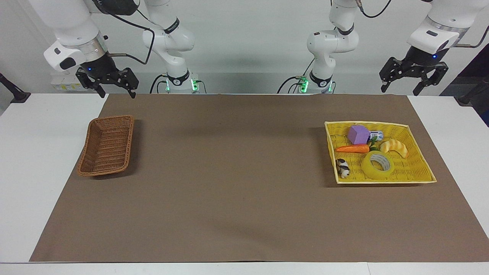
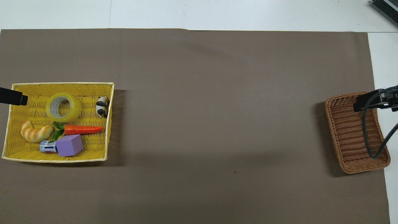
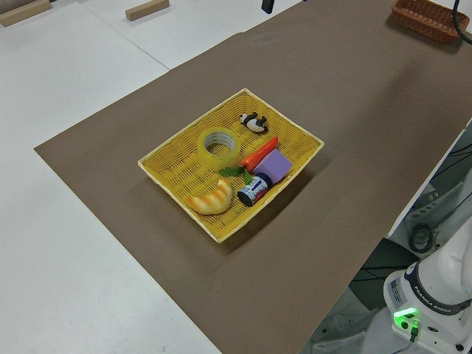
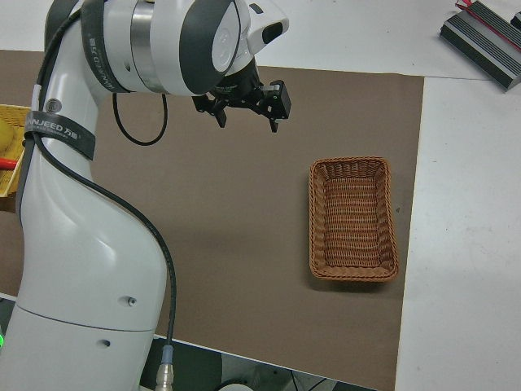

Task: Move tape to another basket

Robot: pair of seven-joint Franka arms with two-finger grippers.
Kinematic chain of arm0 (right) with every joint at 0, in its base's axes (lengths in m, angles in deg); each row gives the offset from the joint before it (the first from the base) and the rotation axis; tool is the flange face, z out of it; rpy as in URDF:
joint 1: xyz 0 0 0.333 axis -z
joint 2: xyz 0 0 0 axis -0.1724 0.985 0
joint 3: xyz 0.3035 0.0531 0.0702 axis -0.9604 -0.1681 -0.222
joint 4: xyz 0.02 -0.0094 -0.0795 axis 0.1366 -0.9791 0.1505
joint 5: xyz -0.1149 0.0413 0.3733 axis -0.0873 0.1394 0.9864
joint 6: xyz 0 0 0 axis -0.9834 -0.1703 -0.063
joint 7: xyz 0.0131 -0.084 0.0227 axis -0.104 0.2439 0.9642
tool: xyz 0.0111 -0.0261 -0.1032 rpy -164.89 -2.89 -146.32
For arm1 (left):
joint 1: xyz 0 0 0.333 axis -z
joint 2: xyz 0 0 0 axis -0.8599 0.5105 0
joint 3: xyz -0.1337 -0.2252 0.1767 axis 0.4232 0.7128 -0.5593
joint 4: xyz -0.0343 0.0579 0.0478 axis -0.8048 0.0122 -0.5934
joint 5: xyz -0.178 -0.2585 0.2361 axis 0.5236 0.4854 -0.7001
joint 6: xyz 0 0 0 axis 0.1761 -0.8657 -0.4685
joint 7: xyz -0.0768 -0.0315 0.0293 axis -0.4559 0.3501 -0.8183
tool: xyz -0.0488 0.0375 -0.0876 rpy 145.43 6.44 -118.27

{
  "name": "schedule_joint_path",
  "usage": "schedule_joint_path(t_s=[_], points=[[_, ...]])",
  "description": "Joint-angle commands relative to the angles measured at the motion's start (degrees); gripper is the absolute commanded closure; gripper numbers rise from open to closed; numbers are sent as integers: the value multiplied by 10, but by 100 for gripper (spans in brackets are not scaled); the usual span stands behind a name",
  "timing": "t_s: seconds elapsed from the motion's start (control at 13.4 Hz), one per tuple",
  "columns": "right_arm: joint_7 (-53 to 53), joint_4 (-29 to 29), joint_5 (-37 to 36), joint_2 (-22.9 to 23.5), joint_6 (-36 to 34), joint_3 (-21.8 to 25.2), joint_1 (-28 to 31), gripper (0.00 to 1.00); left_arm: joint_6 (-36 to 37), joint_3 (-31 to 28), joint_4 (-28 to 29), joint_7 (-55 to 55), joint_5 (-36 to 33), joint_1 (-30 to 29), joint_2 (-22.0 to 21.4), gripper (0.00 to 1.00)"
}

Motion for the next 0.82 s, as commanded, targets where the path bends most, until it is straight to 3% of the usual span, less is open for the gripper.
schedule_joint_path(t_s=[0.0,0.75], points=[[13,-10,-7,-6,9,-1,-1,0,9,-2,3,1,4,0,-6,0],[11,-16,-6,-9,9,-1,-1,0,15,-1,4,-8,4,2,-7,0]])
